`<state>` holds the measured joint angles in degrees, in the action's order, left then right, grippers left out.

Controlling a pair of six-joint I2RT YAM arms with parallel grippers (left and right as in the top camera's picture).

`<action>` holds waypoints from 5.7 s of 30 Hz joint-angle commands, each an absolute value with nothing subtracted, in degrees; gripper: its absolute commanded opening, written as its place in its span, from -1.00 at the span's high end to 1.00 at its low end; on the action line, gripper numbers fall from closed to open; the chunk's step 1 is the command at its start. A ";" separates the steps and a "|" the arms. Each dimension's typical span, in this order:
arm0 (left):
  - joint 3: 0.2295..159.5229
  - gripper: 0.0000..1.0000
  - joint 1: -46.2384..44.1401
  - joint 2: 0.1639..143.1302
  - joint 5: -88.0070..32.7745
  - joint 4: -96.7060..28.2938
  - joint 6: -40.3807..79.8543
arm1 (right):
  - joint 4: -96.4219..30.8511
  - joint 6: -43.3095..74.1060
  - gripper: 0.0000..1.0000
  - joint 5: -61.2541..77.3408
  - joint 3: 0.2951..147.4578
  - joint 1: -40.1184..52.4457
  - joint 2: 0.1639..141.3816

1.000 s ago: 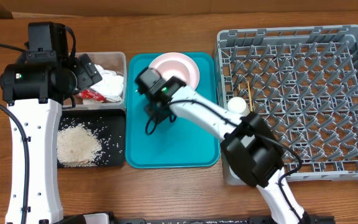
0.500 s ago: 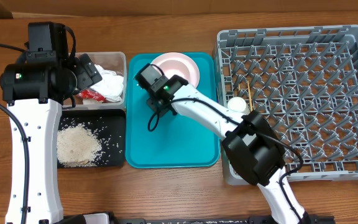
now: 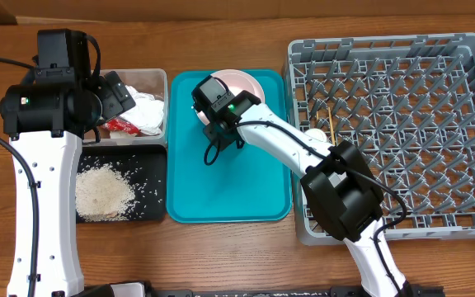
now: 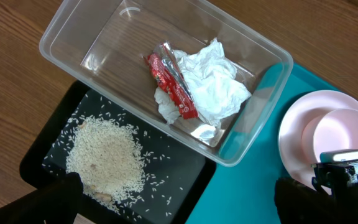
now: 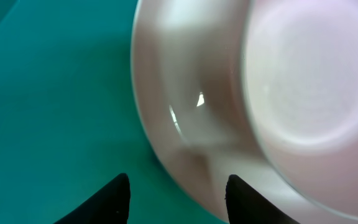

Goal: Sort waste into correct bins and load items into the dishwasher
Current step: 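Grip the pink plate rim with the right gripper and lift it, then carry the pink plate into the rack's back row and release it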

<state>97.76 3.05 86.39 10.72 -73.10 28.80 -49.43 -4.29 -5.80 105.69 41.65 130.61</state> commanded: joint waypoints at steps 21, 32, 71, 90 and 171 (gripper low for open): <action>98.02 -1.00 2.98 86.56 10.66 -73.08 28.95 | -51.62 -4.29 -0.18 2.85 101.62 41.60 128.03; 98.02 -1.00 2.98 86.56 10.66 -73.08 28.95 | -62.85 -4.29 -0.21 18.17 101.62 43.03 128.03; 98.02 -1.00 2.98 86.56 10.66 -73.08 28.95 | -55.33 7.75 0.31 3.60 106.13 43.03 122.41; 98.00 -1.00 2.98 86.56 10.66 -73.08 28.95 | -54.04 7.75 0.32 1.13 106.10 43.00 129.34; 98.00 -1.00 2.98 86.56 10.66 -73.08 28.95 | -49.98 -4.54 0.84 79.44 93.71 -7.44 119.68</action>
